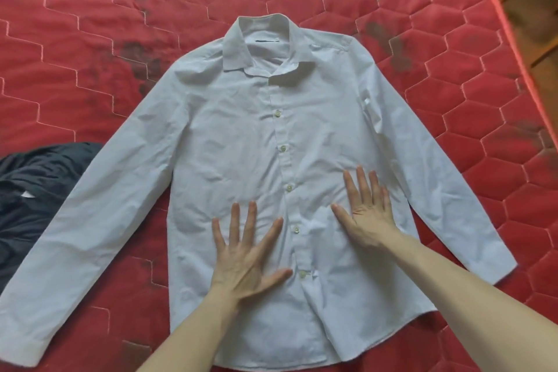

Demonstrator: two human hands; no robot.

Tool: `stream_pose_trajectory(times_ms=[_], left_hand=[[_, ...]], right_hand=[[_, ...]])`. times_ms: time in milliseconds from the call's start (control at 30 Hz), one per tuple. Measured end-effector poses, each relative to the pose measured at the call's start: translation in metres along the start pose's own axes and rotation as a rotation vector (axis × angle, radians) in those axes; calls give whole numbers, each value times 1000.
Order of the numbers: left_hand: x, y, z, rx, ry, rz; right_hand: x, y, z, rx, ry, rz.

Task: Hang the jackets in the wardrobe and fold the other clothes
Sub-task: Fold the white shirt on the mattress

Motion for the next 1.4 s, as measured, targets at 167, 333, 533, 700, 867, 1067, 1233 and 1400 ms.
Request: stream_pose_trajectory(times_ms=[167,333,533,700,867,1067,1233,1400], left_hand=[[-16,-12,8,9,-1,45],[-43,-65,14,112,20,128],[-81,-122,33,-27,18,411],[-109,-142,33,-90,-74,511],[-146,-180,22,95,-34,348],[-187,-212,31,188,-3,250],[-210,-239,39,219,-40,86],[-219,-289,67,-45,-9,-13]], right_hand=[[4,1,5,7,-21,58],[-15,-1,17,8,-4,234],[-78,21,78,-299,118,651],[-178,22,98,-536,1,272],[-243,0,96,-272,-418,-127],[-269,-11,113,-149,-666,-118],[-356,-22,165,-222,-556,-234],[-418,-37,223,-271,-409,-225]])
Point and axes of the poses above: each hand's wrist, its own y-axis away from the middle knuckle, its own z-axis out of the back of the hand, x = y × z, the point moved 7 cm from there along -y, towards the middle knuckle, and after that the axes turned 3 degrees about y, right-handed, at the moved point
